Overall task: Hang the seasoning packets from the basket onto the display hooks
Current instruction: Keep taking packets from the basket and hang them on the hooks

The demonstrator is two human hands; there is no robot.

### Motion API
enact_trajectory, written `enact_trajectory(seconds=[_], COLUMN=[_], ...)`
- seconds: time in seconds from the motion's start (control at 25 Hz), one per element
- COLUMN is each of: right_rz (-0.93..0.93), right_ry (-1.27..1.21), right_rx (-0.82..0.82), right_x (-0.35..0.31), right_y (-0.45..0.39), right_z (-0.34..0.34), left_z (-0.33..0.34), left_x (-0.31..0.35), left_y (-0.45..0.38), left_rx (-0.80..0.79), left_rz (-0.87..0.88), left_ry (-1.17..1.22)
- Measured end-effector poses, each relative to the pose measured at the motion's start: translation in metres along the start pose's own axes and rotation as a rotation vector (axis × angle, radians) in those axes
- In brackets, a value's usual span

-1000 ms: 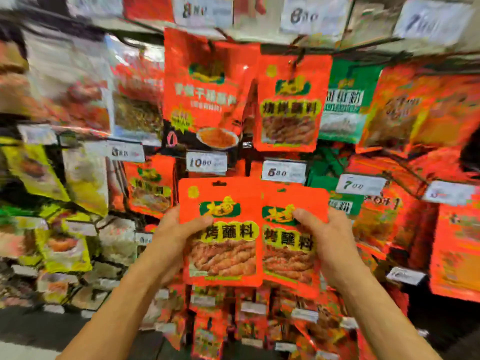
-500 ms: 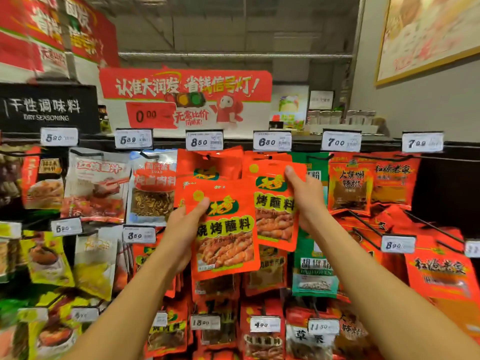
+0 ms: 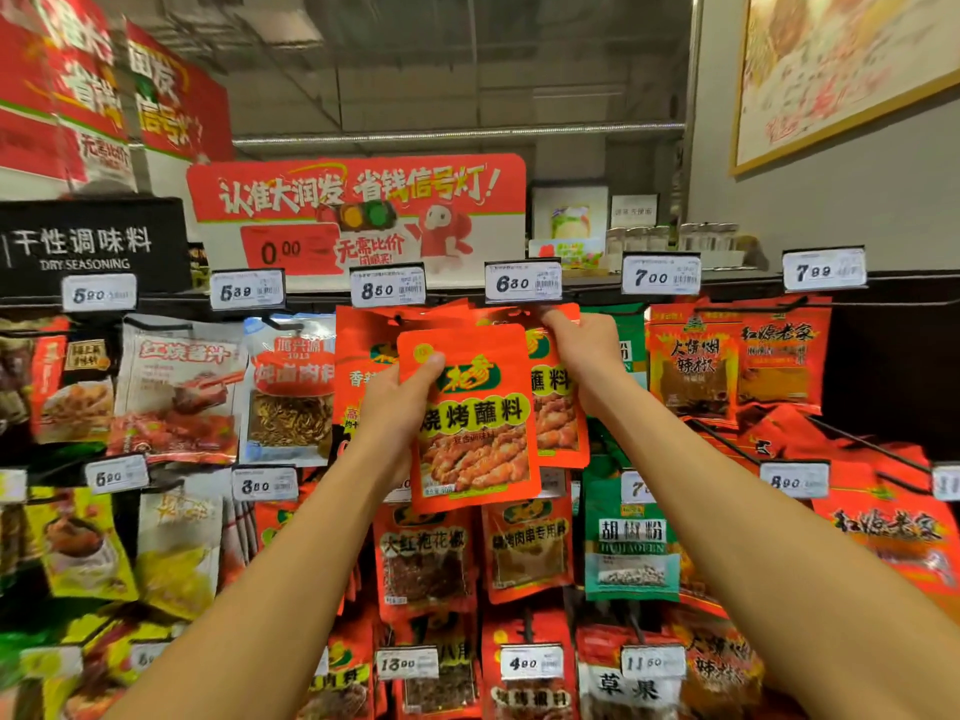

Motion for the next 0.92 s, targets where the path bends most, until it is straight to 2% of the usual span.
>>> enact_trajectory(seconds=[0.28,0.4,0.56,0.72,0.92], right_rz=[0.004,0.053,0.159,-0.032,-0.073], right_ry=[0.061,0.159,-0.071,0.14,0.299], right_rx=[0.029,-0.016,-0.05,-0.034,0.043], right_x=[0.003,0.009,0.018,0.011,0.0], right_y=[-0.006,-0.005,-0.001,-0.005,-0.011], right_z=[-0.006,-0.009,-0.018,-0.017,-0.013], left_z=[0.018,0.035,0.058,0.073,0.081], left_x=[-0.001,-0.001,0.008,0.012,0.015], left_y=[-0.014,-0.014,-0.021,-0.031,-0.037], left_rx=[0.015,0.031,0.045,0.097,0.189], left_rz=[0.05,0.066,0.05,0.026,-0.057], left_ry=[0.008,-0.028,-0.075,-0.119,-0.052])
Point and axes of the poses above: each hand's wrist, its own y-axis away from the middle knuckle, its own z-axis out of the palm, x = y × z, the point moved 3 cm from there along -y, towards the middle knuckle, and after that the axes turned 2 degrees about x, right-handed, at the moved point
